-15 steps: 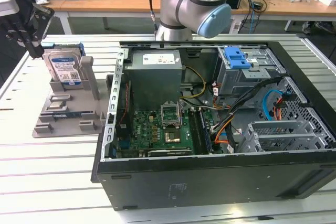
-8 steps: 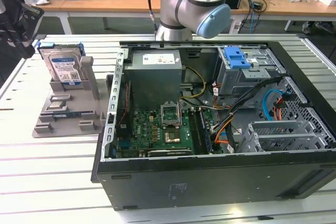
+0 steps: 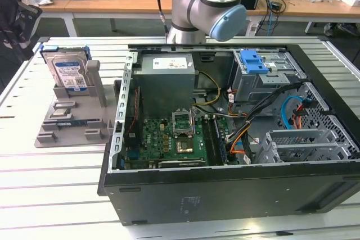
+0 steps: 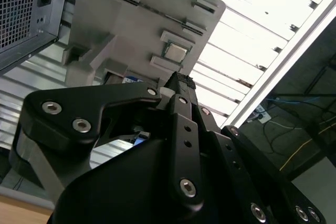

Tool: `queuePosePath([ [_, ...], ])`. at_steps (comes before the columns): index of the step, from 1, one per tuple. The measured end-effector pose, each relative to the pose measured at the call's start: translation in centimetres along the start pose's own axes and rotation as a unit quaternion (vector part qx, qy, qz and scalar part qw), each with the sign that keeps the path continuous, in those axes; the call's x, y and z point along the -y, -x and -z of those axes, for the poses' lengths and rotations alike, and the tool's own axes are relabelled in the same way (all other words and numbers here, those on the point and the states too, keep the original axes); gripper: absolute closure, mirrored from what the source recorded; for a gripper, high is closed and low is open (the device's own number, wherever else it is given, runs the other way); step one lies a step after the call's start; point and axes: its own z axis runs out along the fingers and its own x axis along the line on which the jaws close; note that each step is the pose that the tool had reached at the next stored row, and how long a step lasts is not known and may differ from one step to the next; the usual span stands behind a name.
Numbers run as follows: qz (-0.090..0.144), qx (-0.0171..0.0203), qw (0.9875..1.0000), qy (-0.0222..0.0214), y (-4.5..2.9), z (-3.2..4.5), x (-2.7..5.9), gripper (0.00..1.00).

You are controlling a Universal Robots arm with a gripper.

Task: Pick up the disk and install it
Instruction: 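Reach for the disk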

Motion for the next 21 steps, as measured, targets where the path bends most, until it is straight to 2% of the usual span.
queuePosePath([
  [4,0.000,0.0000,1.0000,-0.0001,-0.52,-0.02,-0.41,0.89],
  [21,0.000,0.0000,1.0000,-0.0001,-2.61,0.00,-0.71,0.89],
])
